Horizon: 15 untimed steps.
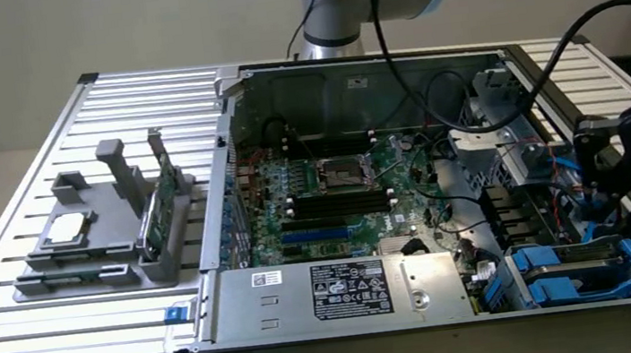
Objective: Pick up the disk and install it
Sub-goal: 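Insert the first disk wire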
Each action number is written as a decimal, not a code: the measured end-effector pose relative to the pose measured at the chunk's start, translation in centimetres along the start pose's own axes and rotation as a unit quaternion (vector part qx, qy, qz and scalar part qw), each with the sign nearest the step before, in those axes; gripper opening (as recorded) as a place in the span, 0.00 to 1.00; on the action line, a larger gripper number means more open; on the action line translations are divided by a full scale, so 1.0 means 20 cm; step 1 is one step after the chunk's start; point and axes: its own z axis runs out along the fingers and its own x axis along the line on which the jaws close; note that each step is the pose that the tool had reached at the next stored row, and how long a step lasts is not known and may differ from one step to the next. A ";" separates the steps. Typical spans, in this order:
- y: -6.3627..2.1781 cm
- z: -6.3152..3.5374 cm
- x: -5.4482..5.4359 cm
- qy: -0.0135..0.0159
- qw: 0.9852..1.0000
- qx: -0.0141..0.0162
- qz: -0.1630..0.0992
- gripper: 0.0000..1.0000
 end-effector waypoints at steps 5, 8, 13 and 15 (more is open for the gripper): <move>-0.002 0.020 0.00 -0.002 0.999 0.001 0.039 0.34; -0.002 0.027 0.00 -0.003 0.998 0.002 0.066 0.34; -0.002 0.034 0.00 -0.005 0.994 0.003 0.111 0.34; -0.002 0.036 0.00 -0.006 0.992 0.004 0.130 0.34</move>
